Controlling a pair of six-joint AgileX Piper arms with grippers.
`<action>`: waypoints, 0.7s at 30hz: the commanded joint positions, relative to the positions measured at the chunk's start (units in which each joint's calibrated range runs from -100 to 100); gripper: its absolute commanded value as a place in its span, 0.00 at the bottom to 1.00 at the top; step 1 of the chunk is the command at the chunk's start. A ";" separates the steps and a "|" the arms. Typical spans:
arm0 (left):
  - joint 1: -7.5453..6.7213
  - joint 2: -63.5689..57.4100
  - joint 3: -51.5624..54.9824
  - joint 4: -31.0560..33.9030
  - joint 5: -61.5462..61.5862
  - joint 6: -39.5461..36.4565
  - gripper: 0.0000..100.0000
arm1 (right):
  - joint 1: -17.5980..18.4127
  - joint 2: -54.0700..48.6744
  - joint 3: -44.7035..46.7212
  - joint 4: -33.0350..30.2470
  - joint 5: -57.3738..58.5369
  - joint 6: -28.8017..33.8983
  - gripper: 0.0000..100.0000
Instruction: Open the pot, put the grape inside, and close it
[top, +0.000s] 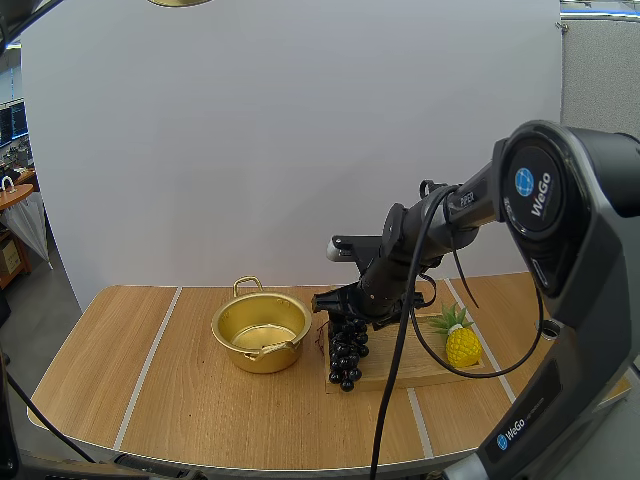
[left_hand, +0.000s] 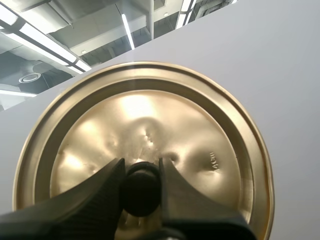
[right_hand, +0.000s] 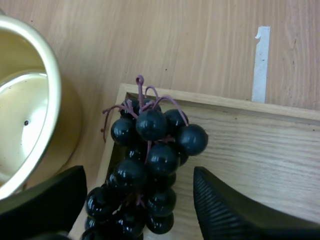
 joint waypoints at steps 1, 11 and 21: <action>-0.17 -0.35 -0.56 -0.04 -2.82 -0.43 0.00 | 0.13 0.97 -0.42 -0.80 -2.08 -0.16 1.00; -0.17 -0.35 -0.56 -0.04 -2.82 -0.43 0.00 | 0.59 5.10 -0.42 -1.08 -6.79 -0.16 1.00; -0.17 -0.35 -0.56 -0.04 -2.82 -0.43 0.00 | 0.76 9.68 -0.42 -1.11 -10.11 -0.26 1.00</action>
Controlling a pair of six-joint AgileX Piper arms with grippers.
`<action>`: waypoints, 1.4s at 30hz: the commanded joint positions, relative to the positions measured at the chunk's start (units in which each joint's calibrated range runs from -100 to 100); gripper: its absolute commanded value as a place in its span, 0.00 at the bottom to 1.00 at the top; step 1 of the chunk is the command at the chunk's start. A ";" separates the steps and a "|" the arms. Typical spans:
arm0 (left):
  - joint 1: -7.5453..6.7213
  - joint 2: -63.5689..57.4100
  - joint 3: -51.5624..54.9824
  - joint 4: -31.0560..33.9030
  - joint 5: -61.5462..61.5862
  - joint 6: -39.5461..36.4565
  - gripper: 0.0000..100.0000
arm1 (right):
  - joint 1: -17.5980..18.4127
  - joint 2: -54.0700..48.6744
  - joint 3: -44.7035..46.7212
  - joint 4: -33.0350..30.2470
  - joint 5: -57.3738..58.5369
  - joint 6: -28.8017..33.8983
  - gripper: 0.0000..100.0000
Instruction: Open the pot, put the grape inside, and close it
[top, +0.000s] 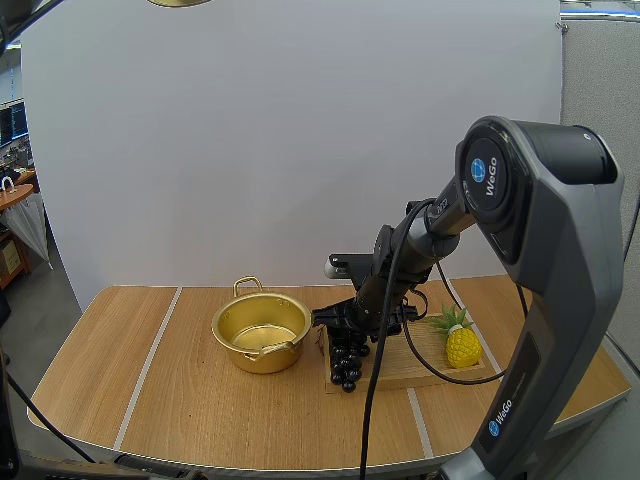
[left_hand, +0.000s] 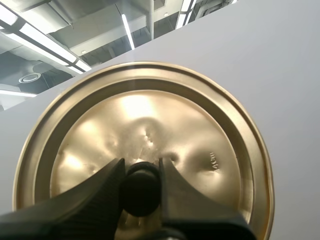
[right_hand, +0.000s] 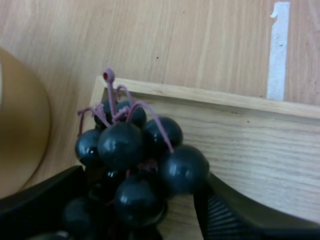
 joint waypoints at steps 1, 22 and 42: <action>-0.17 -0.35 -0.56 -0.04 -2.74 -0.43 0.00 | 0.03 0.78 -0.17 -0.75 -0.83 -0.26 1.00; -0.17 -0.35 -0.56 -0.04 -2.74 -0.43 0.00 | 0.28 -3.04 -0.17 -1.18 0.48 -0.47 0.00; -0.17 -0.35 -0.56 -0.04 -2.74 -0.43 0.00 | 9.51 -21.21 -11.56 -2.22 13.65 -0.14 0.00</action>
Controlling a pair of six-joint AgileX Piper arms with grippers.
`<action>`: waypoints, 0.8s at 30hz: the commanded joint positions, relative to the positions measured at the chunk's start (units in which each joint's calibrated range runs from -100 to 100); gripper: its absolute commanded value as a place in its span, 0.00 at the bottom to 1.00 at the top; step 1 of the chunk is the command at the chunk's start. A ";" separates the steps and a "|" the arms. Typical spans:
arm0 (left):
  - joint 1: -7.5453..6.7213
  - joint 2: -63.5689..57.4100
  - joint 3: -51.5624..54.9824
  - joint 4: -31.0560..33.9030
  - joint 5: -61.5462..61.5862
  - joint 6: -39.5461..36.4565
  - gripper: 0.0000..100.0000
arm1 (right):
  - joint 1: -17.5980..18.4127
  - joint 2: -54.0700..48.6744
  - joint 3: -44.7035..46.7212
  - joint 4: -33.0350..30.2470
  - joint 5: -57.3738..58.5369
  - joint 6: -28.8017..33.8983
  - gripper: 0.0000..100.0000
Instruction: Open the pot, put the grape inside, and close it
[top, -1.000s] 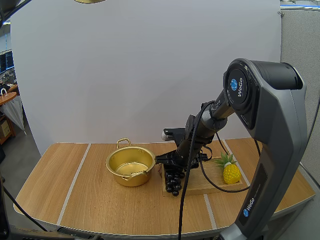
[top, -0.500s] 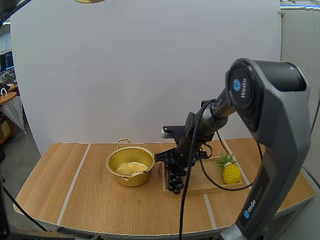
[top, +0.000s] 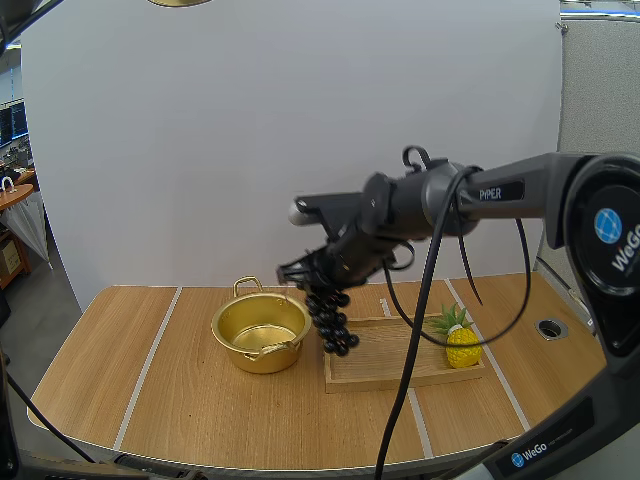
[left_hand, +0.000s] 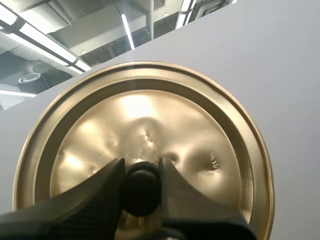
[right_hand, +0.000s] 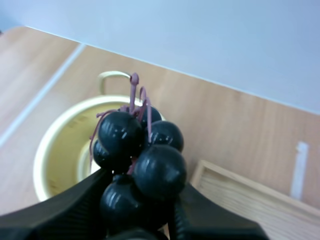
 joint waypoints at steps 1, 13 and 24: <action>-0.17 -0.35 -0.56 -0.04 -2.74 -0.43 0.00 | 2.58 -0.65 -5.14 0.02 3.30 -0.12 0.00; -0.17 -0.35 -0.56 -0.04 -2.74 -0.43 0.00 | 3.86 14.60 -15.51 0.02 8.15 1.20 0.00; -0.17 -0.35 -0.56 -0.04 -2.74 -0.43 0.00 | 3.86 28.50 -20.24 -1.48 7.80 1.20 0.00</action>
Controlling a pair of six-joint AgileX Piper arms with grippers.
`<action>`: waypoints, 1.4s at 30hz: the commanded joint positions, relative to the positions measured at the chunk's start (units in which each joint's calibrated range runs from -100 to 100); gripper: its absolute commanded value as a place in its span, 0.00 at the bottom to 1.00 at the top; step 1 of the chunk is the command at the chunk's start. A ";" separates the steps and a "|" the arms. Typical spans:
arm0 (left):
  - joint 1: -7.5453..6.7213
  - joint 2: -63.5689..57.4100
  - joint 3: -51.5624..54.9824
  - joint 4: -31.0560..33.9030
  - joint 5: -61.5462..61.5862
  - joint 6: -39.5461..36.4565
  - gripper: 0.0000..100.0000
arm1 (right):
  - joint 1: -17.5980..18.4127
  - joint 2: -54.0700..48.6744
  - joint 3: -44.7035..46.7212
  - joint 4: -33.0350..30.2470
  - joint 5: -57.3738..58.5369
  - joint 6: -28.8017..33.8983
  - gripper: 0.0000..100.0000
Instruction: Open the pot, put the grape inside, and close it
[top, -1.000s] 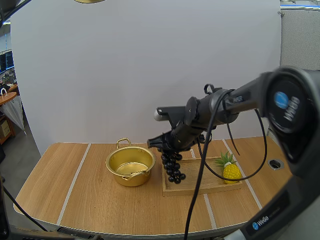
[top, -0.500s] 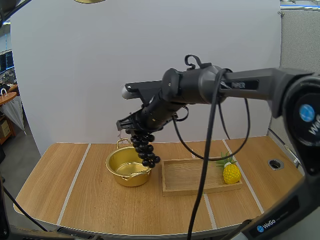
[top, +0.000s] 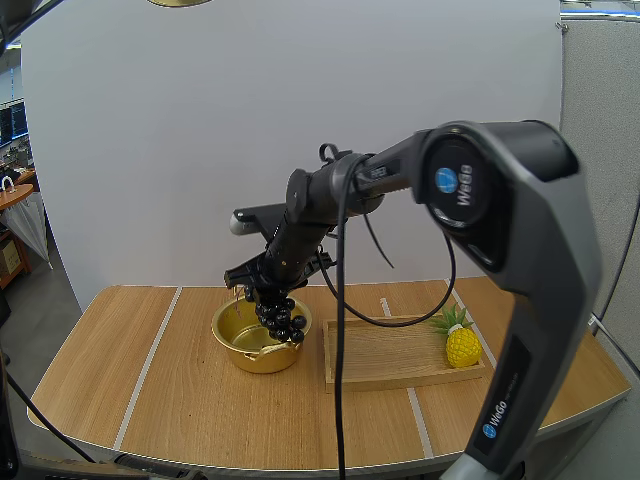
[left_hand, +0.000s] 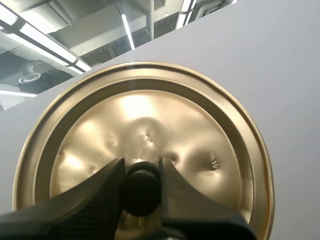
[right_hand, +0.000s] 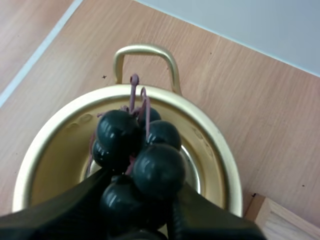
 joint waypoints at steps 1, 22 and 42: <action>-0.17 -0.35 -0.56 -0.04 -2.74 -0.43 0.00 | 0.07 5.13 -2.19 -0.68 -0.72 0.04 0.00; -0.17 -0.35 -0.56 -0.04 -2.74 -0.43 0.00 | 0.64 10.28 -2.19 -0.66 -1.27 -0.29 0.24; -0.17 -0.35 -0.56 -0.04 -2.74 -0.43 0.00 | 0.64 -0.50 -2.19 -0.36 1.92 -0.20 1.00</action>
